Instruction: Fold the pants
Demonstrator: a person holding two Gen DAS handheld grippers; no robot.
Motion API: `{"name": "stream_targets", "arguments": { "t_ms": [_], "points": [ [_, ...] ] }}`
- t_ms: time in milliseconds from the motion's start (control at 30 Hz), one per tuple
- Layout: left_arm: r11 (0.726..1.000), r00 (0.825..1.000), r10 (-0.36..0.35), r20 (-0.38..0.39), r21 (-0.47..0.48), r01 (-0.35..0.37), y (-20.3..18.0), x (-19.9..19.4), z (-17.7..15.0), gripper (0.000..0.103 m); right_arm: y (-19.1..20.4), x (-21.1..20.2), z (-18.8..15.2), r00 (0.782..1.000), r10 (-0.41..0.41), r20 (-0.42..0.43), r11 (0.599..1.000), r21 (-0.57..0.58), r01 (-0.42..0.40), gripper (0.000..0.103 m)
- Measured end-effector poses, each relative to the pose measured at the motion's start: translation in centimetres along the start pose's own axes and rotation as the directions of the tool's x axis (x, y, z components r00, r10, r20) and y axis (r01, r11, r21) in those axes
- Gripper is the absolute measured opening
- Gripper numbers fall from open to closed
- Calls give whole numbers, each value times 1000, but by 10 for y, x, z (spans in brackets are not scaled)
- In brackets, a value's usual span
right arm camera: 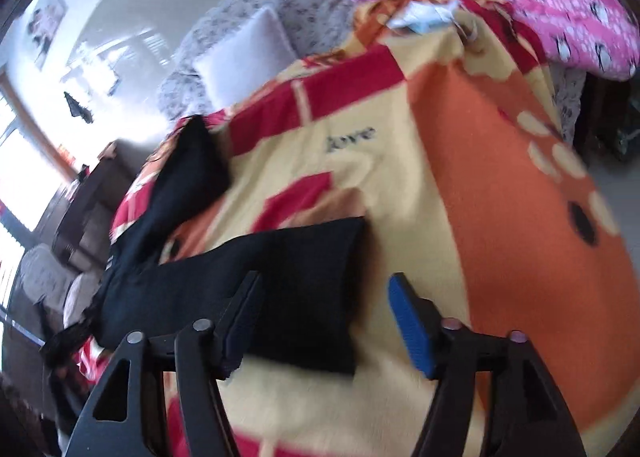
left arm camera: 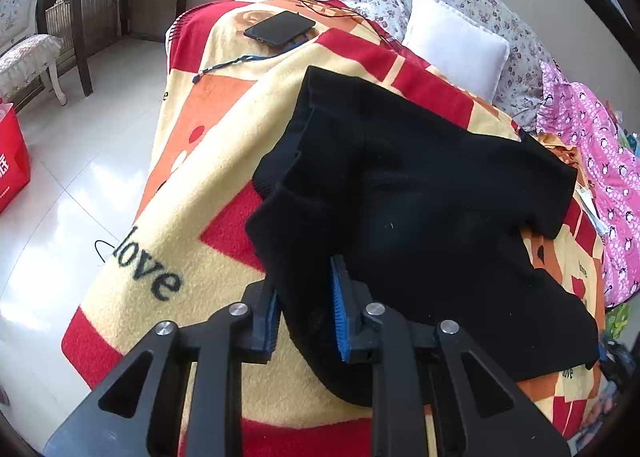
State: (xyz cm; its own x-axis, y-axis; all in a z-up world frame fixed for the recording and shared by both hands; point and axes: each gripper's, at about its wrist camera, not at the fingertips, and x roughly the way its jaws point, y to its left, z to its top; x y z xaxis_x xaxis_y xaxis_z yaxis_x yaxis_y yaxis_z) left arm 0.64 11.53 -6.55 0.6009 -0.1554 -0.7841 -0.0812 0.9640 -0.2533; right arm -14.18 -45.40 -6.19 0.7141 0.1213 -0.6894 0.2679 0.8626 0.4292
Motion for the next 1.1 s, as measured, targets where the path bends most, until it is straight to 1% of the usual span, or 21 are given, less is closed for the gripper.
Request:
{"name": "stream_targets", "arguments": {
  "t_ms": [33,100,200,233,267,300,367,400,433,500,567,633,700,733,833,867,900,933,1000,1033,1100],
  "points": [
    [1000,1000,1,1,-5,-1,1,0,1,20,-2,13,1,1000,1,-11,1000,3,-1,8],
    [1000,1000,5,0,-5,-5,1,-1,0,22,1,20,3,1000,5,4,1000,-21,-5,6],
    [1000,1000,18,5,5,-18,2,-5,-1,29,11,3,7,998,4,69,997,-82,1,6],
    [999,999,34,17,10,-34,2,-7,-3,42,12,-2,10,996,-14,85,995,-97,22,6],
    [999,999,48,25,9,-48,4,-8,-4,60,12,-3,12,996,-40,86,993,-109,49,6],
    [998,997,63,34,4,-63,7,-9,-5,67,12,0,12,996,-60,73,991,-112,68,6],
    [998,997,63,33,-23,-63,17,-9,-8,69,11,17,10,993,-116,23,984,-136,118,6],
    [998,999,48,18,-38,-47,22,-9,-8,70,10,26,9,990,-142,-8,979,-148,139,8],
    [998,1000,23,4,-63,-22,28,-11,-8,69,10,26,9,990,-144,1,979,-149,143,13],
    [997,1000,5,6,-78,-4,32,-20,-7,69,11,19,15,986,-167,7,977,-133,166,17],
    [998,998,47,45,-40,-45,28,-35,-3,69,22,4,24,986,-158,48,976,-141,163,28],
    [994,990,105,100,0,-105,23,-50,2,70,41,-1,31,994,-96,57,979,-177,104,42],
    [997,991,78,105,12,-80,20,-56,6,70,69,2,36,999,9,40,973,-232,1,49],
    [998,993,55,101,20,-58,16,-57,9,70,85,7,38,998,63,19,963,-263,-56,51],
    [998,994,26,107,53,-32,1,-54,12,70,140,32,47,978,202,-47,916,-344,-205,52],
    [998,994,15,108,64,-22,-5,-51,14,70,154,38,49,974,219,-57,902,-368,-225,52],
    [997,995,2,104,74,-10,-12,-47,15,70,173,48,51,969,237,-71,882,-402,-245,55],
    [997,995,-9,99,82,1,-17,-41,16,70,190,58,55,966,244,-85,864,-433,-257,58],
    [995,996,-27,87,101,18,-27,-27,19,70,225,82,60,961,253,-113,832,-482,-276,59],
    [994,996,-24,80,112,15,-32,-19,21,70,244,96,63,955,264,-138,806,-511,-297,60],
    [992,998,-10,65,125,2,-37,-2,26,70,278,122,68,955,250,-163,761,-577,-297,63]
  ]
}}
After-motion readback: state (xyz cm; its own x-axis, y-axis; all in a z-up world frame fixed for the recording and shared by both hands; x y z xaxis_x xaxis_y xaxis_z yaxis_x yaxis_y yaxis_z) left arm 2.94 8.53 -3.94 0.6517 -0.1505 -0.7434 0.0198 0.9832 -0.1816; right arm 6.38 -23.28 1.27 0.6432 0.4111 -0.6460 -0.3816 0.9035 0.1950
